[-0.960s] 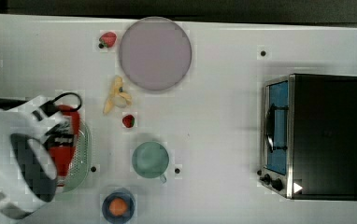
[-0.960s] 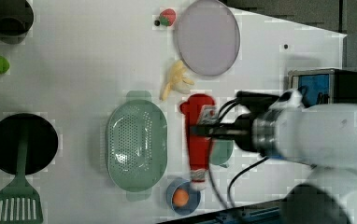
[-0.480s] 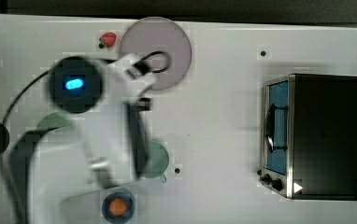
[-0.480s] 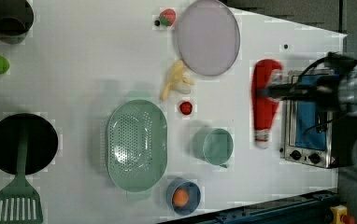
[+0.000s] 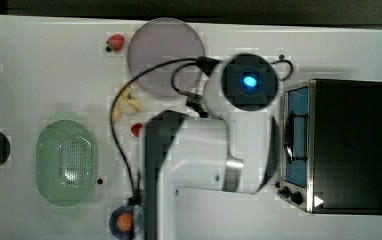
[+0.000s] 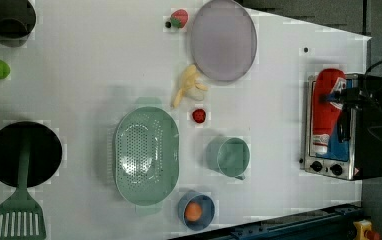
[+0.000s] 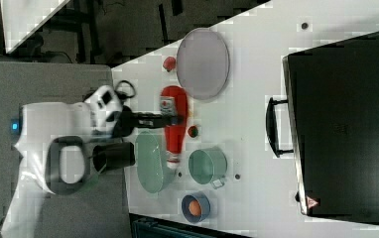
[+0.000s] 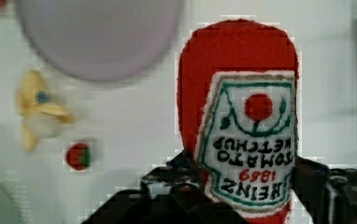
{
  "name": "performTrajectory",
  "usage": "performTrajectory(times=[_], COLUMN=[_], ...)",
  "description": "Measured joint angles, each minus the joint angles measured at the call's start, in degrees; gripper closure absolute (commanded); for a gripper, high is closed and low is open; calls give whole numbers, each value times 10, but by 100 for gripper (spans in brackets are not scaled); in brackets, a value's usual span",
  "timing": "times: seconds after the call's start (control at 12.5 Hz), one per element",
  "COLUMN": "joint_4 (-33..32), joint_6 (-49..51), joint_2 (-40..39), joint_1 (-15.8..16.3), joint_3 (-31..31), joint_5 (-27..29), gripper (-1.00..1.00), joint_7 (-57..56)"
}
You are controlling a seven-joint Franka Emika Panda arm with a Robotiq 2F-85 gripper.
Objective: Pick ketchup from strainer and place it on the table
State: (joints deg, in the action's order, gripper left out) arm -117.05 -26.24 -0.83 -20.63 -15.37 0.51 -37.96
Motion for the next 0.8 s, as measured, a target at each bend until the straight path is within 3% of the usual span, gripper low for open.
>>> performTrajectory(times=[0.16,0.64,0.72,0.8], joint_4=[-31,-145,-151,-151], joint_6=[-5,-133,-152,-169], joint_2=[0,-27,-47,-71], joint_1=[-1,9,17,20], joint_3=[25,8,10,7], joint_5=[-3,-1,1,3], gripper=[-13,-13,-19,-39], joint_7=[-3,-11,-11,-11])
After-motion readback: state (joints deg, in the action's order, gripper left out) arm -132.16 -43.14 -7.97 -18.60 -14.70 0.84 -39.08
